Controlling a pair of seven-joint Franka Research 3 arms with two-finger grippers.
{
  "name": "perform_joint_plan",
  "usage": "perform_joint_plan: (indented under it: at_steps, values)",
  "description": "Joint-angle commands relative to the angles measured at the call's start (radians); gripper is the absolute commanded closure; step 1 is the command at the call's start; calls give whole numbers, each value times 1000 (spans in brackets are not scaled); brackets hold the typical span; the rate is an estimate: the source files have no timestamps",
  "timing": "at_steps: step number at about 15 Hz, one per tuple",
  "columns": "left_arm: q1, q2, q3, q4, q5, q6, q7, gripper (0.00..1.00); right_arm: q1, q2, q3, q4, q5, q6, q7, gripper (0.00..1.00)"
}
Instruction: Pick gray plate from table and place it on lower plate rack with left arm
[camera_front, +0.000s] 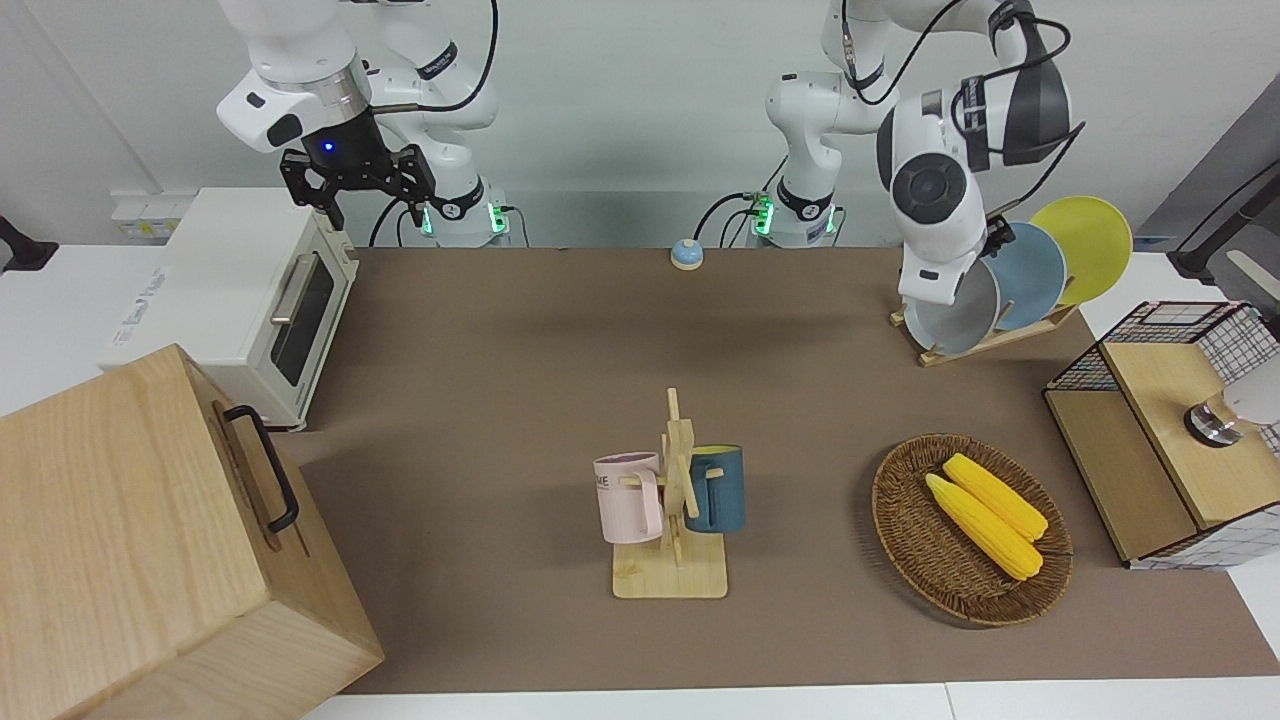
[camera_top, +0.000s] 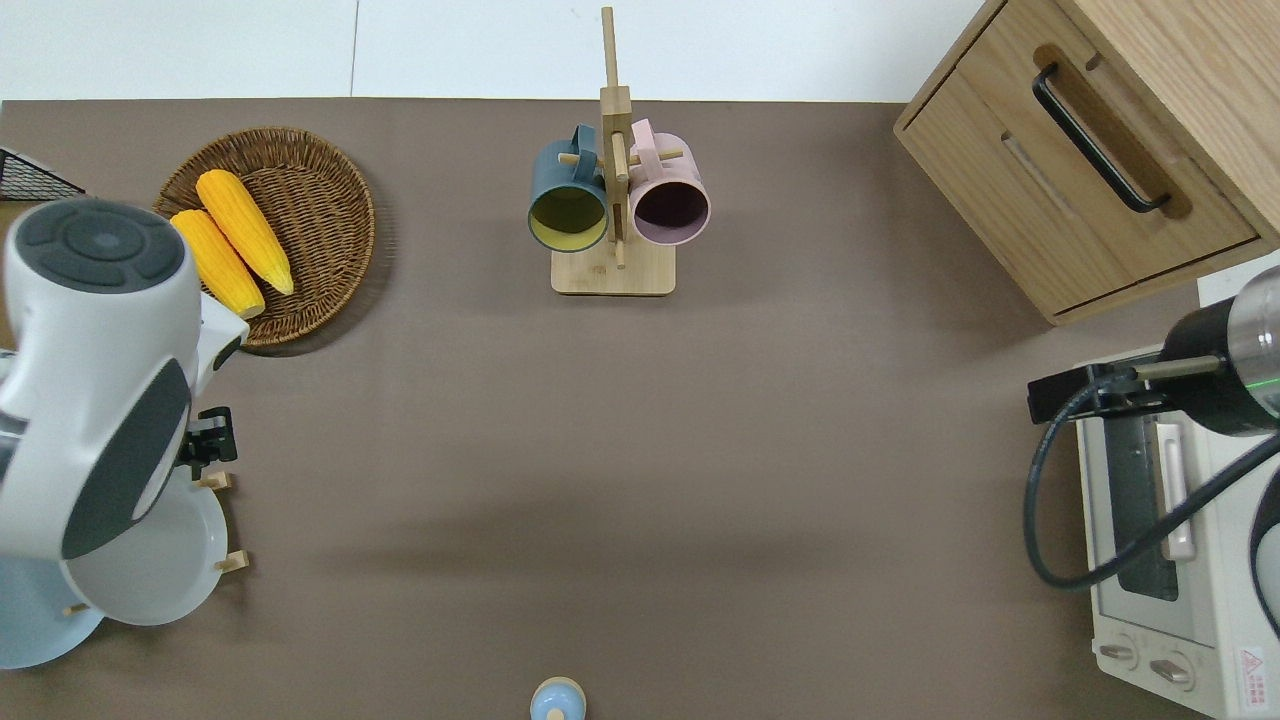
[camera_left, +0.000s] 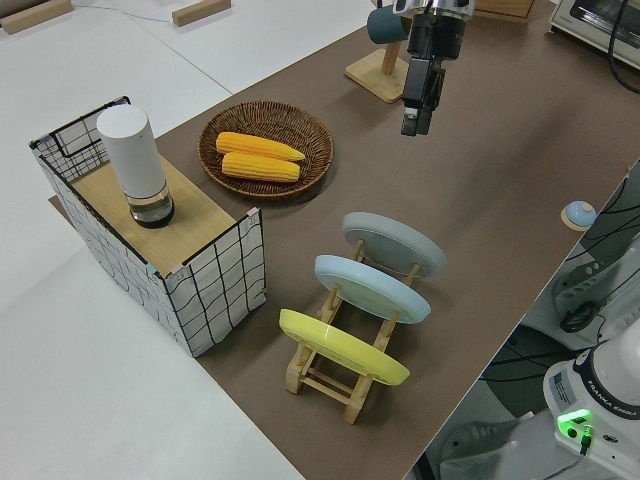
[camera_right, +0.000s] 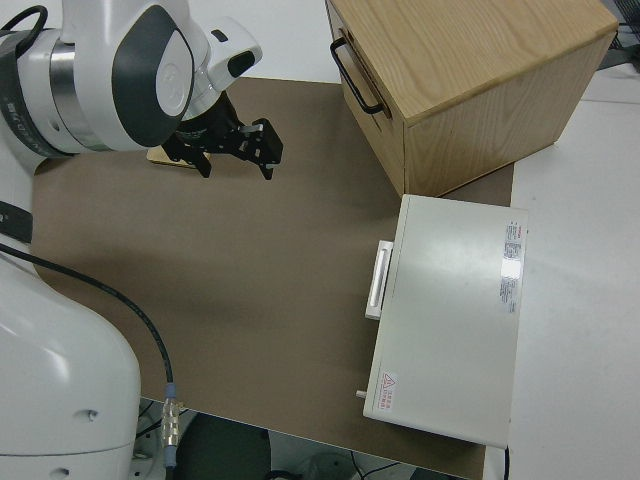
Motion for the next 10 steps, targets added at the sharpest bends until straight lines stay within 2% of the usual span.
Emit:
perform_joint_plan:
  at_steps: [1,6,10]
  values:
    - [-4,-1,20,119,-150,-56,102,9,-7,-2,7,6,7,-14,0,11]
    - [-1,-37,26,188,-325,-56,193,9,-7,-2,7,6,7,-14,0,13]
    - [5,-89,32,197,-446,-39,371,7,-7,-2,7,6,7,-14,-1,11]
